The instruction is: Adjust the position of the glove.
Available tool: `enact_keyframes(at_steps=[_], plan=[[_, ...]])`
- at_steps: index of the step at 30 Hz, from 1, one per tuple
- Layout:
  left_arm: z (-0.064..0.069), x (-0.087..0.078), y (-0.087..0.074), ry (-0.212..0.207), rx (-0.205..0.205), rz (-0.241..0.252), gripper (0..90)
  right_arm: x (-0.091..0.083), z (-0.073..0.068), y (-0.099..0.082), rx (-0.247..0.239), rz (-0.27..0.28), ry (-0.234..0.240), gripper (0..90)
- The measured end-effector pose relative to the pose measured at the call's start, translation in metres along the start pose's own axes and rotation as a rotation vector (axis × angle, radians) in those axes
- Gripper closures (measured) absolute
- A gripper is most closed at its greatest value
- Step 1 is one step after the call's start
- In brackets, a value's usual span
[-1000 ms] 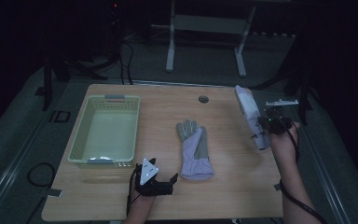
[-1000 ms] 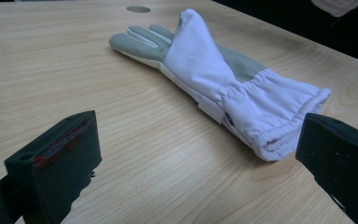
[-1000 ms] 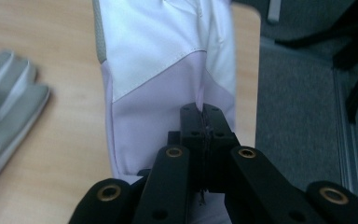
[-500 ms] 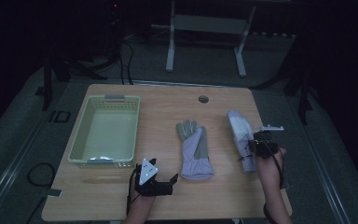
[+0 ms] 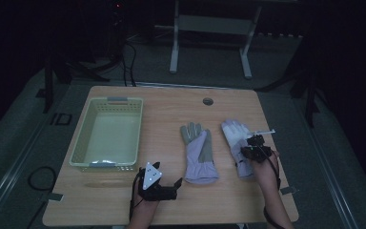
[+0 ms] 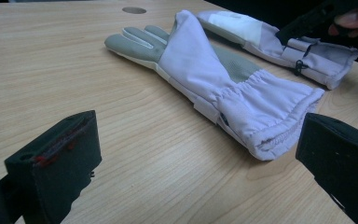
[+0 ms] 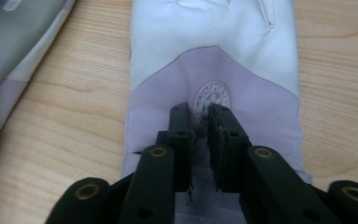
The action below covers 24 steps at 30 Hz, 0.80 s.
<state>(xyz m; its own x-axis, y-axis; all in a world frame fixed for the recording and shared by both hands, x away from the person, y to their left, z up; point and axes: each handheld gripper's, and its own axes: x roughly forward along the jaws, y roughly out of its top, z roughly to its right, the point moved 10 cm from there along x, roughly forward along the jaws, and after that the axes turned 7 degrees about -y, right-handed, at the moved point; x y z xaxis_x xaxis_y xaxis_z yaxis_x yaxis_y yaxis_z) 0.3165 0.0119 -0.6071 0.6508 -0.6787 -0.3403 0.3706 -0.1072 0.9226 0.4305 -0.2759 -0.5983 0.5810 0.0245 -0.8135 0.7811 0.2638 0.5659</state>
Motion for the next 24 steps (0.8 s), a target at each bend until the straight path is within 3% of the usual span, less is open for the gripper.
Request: enact_keyframes(at_steps=[4, 12, 15, 16, 21, 24], plan=[[-0.001, 0.0, 0.0, 0.0, -0.009, 0.003, 0.1, -0.01, -0.001, 0.005, -0.066, 0.028, 0.061, 60.8], [-0.001, 0.0, 0.0, 0.009, 0.002, 0.003, 0.1, -0.026, 0.018, 0.016, -0.195, 0.121, 0.142, 50.1], [-0.001, 0.0, 0.0, 0.011, -0.006, 0.005, 0.1, -0.029, 0.026, 0.017, -0.22, 0.123, 0.146, 51.5], [-0.002, 0.0, 0.0, 0.01, -0.013, 0.006, 0.1, -0.031, 0.034, 0.017, -0.262, 0.118, 0.122, 51.9], [-0.002, -0.001, 0.0, 0.013, -0.016, 0.01, 0.1, -0.033, 0.04, 0.02, -0.261, 0.115, 0.158, 55.4], [-0.001, -0.001, 0.0, 0.014, -0.005, 0.006, 0.1, -0.029, 0.038, 0.021, -0.286, 0.108, 0.166, 53.1]])
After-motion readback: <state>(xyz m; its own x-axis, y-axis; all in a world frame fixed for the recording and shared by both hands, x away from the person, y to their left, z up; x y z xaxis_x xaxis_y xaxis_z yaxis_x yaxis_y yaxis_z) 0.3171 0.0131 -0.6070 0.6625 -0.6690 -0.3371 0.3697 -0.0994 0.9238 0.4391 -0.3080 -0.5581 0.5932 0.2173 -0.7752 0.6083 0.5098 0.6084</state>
